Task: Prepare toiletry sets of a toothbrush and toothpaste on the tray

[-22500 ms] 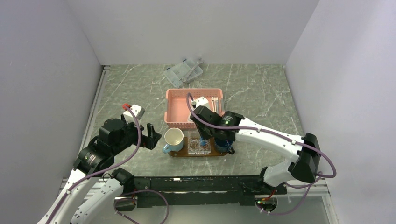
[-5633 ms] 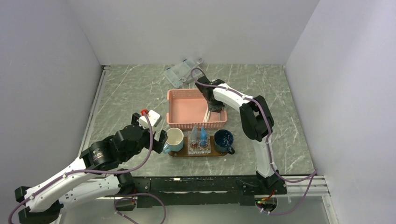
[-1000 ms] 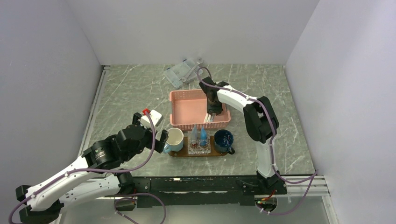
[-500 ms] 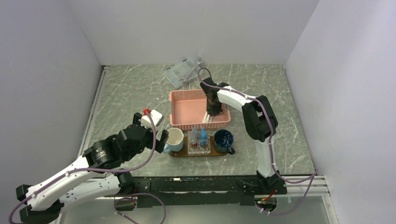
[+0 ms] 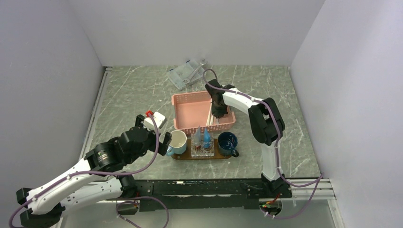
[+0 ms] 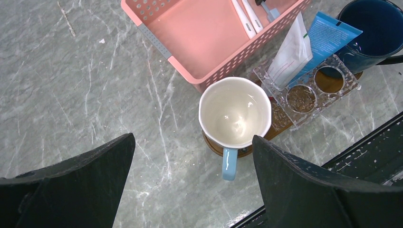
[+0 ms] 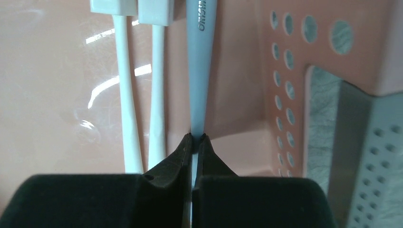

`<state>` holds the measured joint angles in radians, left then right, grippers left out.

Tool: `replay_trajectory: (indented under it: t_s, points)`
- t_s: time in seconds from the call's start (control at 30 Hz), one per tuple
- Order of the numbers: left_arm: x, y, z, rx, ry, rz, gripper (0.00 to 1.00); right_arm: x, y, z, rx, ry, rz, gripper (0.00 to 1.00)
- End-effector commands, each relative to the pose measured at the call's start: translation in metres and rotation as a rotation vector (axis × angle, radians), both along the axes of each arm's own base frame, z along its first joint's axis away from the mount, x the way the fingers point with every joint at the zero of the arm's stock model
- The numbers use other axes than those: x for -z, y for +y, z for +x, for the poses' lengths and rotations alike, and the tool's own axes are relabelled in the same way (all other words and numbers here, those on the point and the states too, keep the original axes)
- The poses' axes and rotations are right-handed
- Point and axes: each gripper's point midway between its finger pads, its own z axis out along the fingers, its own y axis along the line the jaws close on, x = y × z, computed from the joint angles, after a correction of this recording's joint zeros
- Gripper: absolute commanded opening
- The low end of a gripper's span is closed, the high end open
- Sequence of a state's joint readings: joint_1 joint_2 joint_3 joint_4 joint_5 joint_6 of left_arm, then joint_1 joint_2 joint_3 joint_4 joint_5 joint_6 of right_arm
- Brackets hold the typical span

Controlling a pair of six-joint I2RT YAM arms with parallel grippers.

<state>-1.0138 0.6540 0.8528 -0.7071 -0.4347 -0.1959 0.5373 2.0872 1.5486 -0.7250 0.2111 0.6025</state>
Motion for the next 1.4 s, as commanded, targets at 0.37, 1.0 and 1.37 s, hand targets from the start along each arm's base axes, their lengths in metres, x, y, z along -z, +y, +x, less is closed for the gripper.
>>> replay_trajectory:
  t_s: [0.37,1.0,1.37]
  points:
    - [-0.016,-0.008,0.003,0.004,-0.018,-0.057,0.99,-0.114,-0.021,0.015,-0.089,-0.274,-0.026,0.00]
    - [-0.106,-0.034,-0.016,0.135,0.014,-0.255,0.99,-0.252,0.038,-0.079,-0.642,-0.582,0.072,0.00]
    - [-0.136,-0.046,-0.020,0.209,0.114,-0.379,0.99,-0.280,0.065,-0.144,-0.881,-0.624,0.123,0.00]
